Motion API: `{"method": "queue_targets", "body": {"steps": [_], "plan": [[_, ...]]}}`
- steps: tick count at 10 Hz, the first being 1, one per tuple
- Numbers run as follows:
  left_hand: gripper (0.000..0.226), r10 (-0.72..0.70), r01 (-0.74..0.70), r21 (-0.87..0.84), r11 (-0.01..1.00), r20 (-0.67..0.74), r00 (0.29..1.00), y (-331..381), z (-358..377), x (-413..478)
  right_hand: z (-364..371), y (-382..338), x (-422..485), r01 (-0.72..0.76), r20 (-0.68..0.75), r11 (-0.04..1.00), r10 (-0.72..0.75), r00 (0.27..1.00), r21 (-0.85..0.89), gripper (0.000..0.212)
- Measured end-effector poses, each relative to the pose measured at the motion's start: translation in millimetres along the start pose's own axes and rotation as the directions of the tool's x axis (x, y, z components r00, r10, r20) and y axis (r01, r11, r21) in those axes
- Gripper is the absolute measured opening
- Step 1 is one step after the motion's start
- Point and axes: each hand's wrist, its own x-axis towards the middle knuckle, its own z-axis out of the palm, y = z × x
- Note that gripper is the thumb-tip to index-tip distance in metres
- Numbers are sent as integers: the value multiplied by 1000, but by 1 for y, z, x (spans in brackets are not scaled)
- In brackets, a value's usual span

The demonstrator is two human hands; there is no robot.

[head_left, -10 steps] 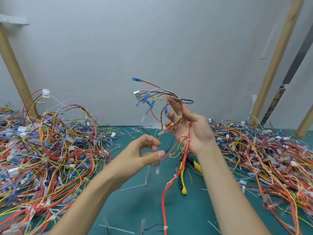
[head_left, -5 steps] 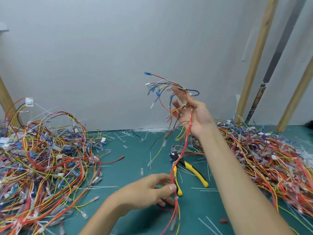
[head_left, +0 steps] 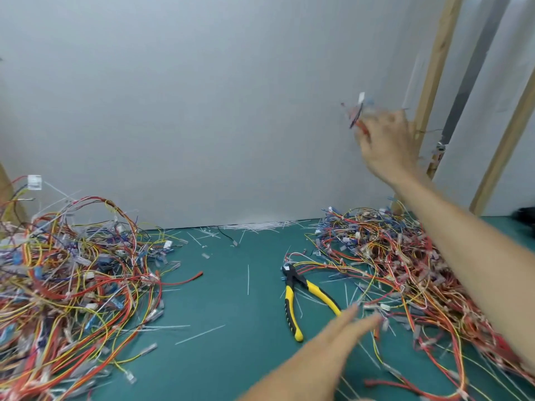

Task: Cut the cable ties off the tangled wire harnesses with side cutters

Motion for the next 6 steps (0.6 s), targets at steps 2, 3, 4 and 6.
{"method": "queue_targets", "body": {"steps": [2, 3, 4, 6], "plan": [[59, -41, 125, 447, 886, -193, 980, -41, -62, -25, 68, 31, -129, -52, 808, 973, 217, 548, -226, 60], [51, -128, 257, 525, 812, -269, 955, -58, -78, -31, 74, 41, -158, -79, 798, 979, 200, 569, -189, 57], [45, -158, 323, 538, 779, -330, 930, -75, -92, -37, 63, 33, -144, -142, 817, 975, 220, 533, -170, 56], [43, -163, 390, 590, 707, -400, 902, -88, -108, -42, 16, -21, -110, -267, 735, 953, 77, 674, 145, 36]]}}
